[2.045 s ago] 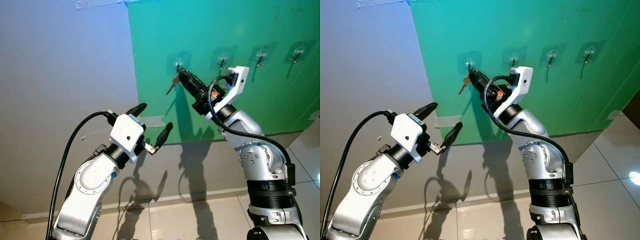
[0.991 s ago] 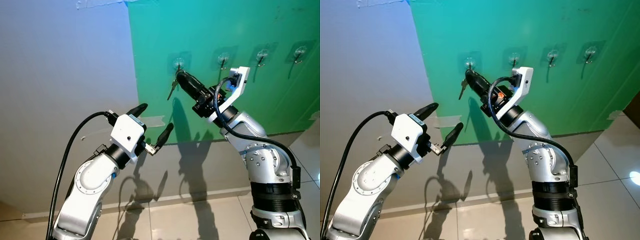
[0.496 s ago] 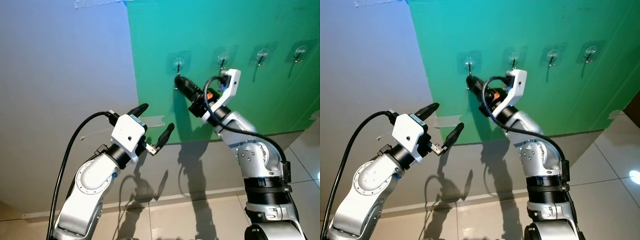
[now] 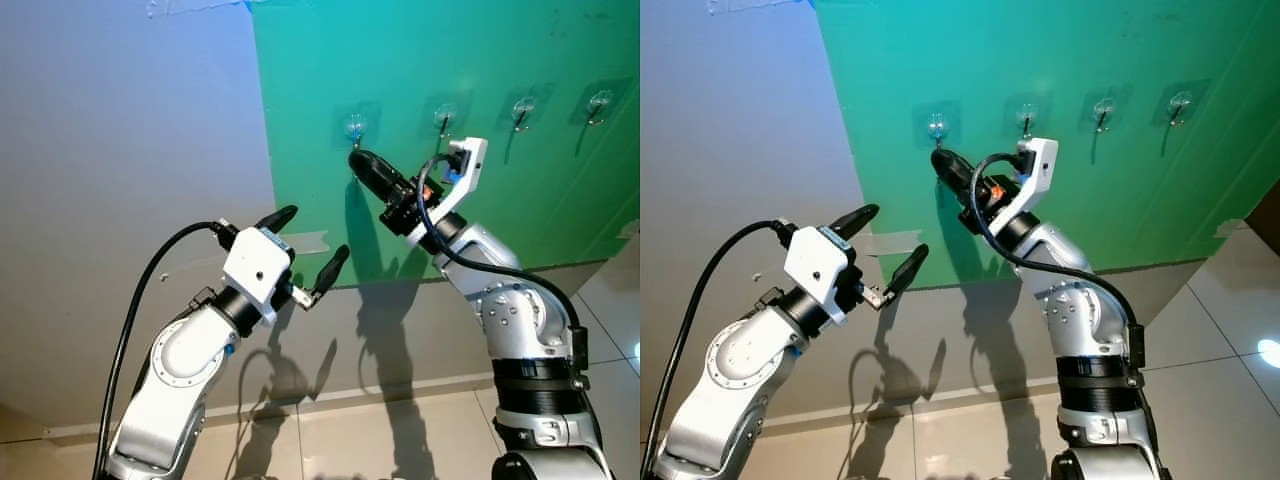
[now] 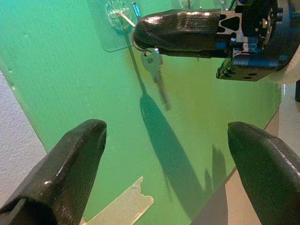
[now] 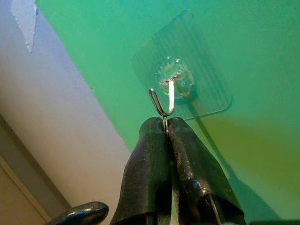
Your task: Hang keys on a hook
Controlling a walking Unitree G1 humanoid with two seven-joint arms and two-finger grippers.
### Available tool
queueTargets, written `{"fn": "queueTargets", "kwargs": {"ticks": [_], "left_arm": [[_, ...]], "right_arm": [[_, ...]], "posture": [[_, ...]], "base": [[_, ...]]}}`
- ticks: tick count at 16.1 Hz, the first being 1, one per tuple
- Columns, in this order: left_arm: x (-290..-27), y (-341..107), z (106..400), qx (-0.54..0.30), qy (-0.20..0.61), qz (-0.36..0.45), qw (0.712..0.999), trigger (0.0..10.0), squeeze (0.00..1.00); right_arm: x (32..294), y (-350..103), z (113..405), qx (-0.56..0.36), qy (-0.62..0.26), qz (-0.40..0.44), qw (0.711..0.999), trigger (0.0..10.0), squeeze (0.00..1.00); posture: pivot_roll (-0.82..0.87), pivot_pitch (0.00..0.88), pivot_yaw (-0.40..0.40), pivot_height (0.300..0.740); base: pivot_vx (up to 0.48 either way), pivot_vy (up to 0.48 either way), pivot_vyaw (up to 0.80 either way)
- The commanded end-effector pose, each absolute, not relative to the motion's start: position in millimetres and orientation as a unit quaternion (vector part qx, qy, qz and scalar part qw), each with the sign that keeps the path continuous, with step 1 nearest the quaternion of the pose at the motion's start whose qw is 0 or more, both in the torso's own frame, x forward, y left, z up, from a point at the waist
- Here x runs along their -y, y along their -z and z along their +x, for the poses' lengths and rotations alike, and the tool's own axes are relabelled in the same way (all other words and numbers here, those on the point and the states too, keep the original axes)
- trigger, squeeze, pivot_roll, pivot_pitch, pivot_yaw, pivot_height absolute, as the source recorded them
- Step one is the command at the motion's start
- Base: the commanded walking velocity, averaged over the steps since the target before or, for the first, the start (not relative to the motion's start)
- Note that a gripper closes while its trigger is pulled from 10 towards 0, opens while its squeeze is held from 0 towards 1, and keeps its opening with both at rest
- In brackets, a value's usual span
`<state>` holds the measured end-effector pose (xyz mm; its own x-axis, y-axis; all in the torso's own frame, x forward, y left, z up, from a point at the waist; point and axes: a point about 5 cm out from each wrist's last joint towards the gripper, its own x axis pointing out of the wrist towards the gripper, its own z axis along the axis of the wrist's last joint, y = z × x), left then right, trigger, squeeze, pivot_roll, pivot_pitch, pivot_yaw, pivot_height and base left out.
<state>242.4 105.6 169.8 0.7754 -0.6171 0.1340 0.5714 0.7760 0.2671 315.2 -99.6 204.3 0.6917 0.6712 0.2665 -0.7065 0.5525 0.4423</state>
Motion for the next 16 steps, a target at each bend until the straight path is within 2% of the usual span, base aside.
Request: {"fn": "queueTargets", "kwargs": {"ticks": [1,8,10,16], "left_arm": [[-104,-173,243,0.112,0.324,0.108,0.933,10.0,0.0],[-103,-172,243,0.111,0.329,0.108,0.932,10.0,0.0],[-102,-172,243,0.112,0.329,0.108,0.931,10.0,0.0],[-102,-172,242,0.113,0.327,0.108,0.932,10.0,0.0]], "right_arm": [[98,-209,311,0.041,-0.409,0.263,0.873,10.0,0.0],[100,-214,306,0.053,-0.41,0.265,0.871,10.0,0.0],[104,-216,313,0.062,-0.383,0.269,0.881,10.0,0.0],[102,-222,322,0.069,-0.373,0.277,0.882,10.0,0.0]], "posture": [[-0.02,0.0,0.038,0.74],[-0.03,0.0,0.042,0.74],[-0.03,0.0,0.039,0.74],[-0.03,0.0,0.031,0.74]], "base": [[0.0,0.0,0.0],[0.0,0.0,0.0],[0.0,0.0,0.0],[0.0,0.0,0.0]]}}
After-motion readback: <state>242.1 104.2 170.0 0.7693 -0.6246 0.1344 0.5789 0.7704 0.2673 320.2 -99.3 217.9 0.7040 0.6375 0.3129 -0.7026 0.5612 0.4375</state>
